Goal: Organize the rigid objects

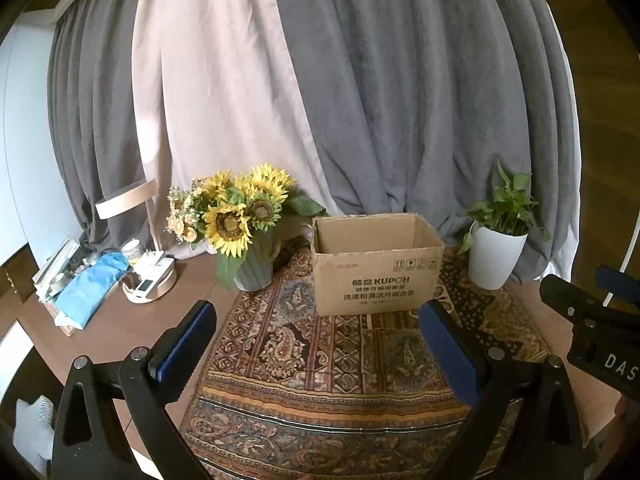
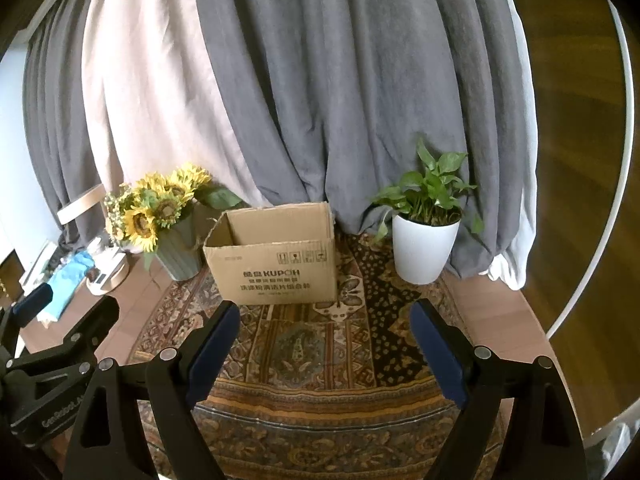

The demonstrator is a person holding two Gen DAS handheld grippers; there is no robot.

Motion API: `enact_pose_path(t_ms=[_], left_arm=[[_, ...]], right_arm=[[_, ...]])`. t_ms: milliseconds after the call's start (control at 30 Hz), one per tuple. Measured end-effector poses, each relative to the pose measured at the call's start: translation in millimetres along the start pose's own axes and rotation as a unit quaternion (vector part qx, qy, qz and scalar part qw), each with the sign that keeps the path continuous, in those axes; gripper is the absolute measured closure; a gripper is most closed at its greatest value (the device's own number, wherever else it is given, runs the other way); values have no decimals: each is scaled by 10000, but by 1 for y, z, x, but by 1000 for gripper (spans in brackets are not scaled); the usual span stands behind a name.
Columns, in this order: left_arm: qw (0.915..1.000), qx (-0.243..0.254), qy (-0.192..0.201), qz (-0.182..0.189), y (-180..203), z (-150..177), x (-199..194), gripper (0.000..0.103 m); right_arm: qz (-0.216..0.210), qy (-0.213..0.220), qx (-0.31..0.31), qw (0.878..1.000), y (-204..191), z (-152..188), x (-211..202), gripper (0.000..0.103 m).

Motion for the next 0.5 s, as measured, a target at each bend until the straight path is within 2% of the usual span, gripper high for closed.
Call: enact_pose_path(t_ms=[500], left_arm=[[10000, -48, 35, -79, -2, -1, -5, 0]], right_arm=[[79, 63, -46, 9999, 4, -2, -6, 15]])
Point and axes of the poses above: each gripper's, at about its wrist camera, not at the fingertips, and x roughly the way its jaws point, y to its right, z to its underside, the point moved 7 cm from there along x, roughly the way its jaws point, and after that the axes turned 15 degrees about -z, right-handed, at the moved point
